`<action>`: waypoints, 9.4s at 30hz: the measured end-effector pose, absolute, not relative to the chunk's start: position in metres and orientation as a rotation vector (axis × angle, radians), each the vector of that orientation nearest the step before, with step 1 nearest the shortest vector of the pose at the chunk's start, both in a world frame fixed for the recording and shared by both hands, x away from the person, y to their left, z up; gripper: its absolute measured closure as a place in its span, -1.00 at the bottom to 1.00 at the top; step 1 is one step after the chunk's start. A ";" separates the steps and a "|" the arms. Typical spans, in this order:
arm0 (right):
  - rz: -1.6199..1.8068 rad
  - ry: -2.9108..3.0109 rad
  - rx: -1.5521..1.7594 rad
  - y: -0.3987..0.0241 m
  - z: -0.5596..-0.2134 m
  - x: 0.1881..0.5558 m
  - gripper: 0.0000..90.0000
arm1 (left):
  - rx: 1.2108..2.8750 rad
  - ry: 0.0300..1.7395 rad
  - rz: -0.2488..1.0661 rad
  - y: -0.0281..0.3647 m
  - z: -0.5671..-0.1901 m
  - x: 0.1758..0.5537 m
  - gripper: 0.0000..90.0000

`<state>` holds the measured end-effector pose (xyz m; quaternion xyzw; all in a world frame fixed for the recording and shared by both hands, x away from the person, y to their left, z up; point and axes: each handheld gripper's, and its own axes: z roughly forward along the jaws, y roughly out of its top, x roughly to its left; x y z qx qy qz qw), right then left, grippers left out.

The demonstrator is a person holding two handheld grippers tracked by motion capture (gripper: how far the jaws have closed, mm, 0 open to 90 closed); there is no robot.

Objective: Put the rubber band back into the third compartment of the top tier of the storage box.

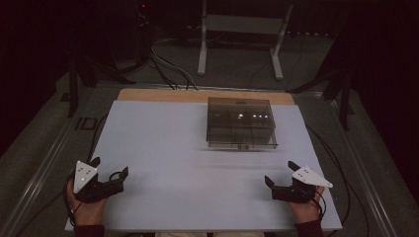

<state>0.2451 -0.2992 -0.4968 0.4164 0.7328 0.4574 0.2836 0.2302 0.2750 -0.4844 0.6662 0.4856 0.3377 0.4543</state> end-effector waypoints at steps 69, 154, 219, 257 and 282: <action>1.226 1.909 1.149 -0.307 -0.495 0.243 -1.00 | 1.918 1.574 0.611 0.294 -0.520 0.257 0.96; 1.243 1.891 1.176 -0.309 -0.495 0.244 -0.99 | 1.861 1.232 0.565 0.197 -0.434 0.314 0.98; 1.246 1.904 1.167 -0.308 -0.496 0.244 -0.99 | 1.880 1.087 0.487 0.151 -0.418 0.359 0.97; 1.244 1.907 1.163 -0.308 -0.495 0.245 -0.99 | 1.872 1.018 0.422 0.118 -0.407 0.372 0.97; 1.247 1.907 1.158 -0.307 -0.495 0.245 -0.99 | 1.921 0.966 0.386 0.086 -0.402 0.390 0.97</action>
